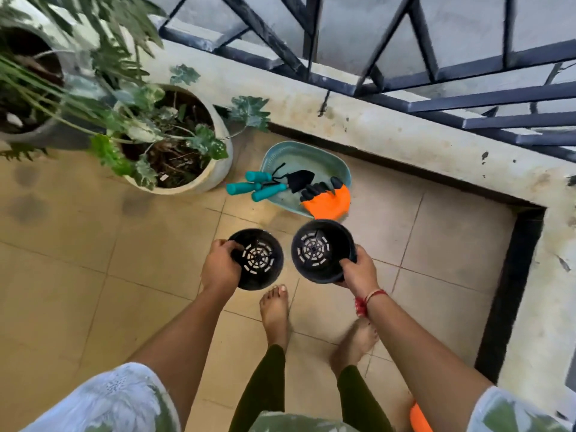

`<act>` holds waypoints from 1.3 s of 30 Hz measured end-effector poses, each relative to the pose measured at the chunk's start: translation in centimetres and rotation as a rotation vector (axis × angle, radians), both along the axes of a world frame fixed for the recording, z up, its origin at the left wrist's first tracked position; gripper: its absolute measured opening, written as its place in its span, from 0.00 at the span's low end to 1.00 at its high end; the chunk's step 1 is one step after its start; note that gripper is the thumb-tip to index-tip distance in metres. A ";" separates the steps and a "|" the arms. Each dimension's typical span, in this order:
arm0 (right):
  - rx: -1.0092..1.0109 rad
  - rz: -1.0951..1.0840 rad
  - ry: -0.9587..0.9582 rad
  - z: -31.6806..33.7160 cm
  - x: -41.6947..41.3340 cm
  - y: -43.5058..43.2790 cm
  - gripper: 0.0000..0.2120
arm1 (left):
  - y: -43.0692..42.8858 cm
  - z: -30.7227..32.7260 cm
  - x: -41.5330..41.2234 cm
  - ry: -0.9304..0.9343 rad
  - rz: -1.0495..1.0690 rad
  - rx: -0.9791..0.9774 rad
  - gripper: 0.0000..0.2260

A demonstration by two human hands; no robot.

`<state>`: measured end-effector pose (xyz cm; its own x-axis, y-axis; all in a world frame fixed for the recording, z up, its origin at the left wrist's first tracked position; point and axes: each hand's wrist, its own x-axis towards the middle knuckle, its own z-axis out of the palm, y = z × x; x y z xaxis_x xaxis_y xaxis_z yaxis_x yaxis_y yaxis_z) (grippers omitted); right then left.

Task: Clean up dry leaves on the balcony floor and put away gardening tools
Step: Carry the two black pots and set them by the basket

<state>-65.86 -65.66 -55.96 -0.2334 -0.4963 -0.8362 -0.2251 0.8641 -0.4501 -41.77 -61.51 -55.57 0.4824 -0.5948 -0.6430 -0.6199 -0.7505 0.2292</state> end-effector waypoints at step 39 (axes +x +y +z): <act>-0.146 0.076 0.215 -14.4 -2.1 -6.8 0.43 | -7.5 -10.1 -7.8 0.025 -0.473 -0.523 0.18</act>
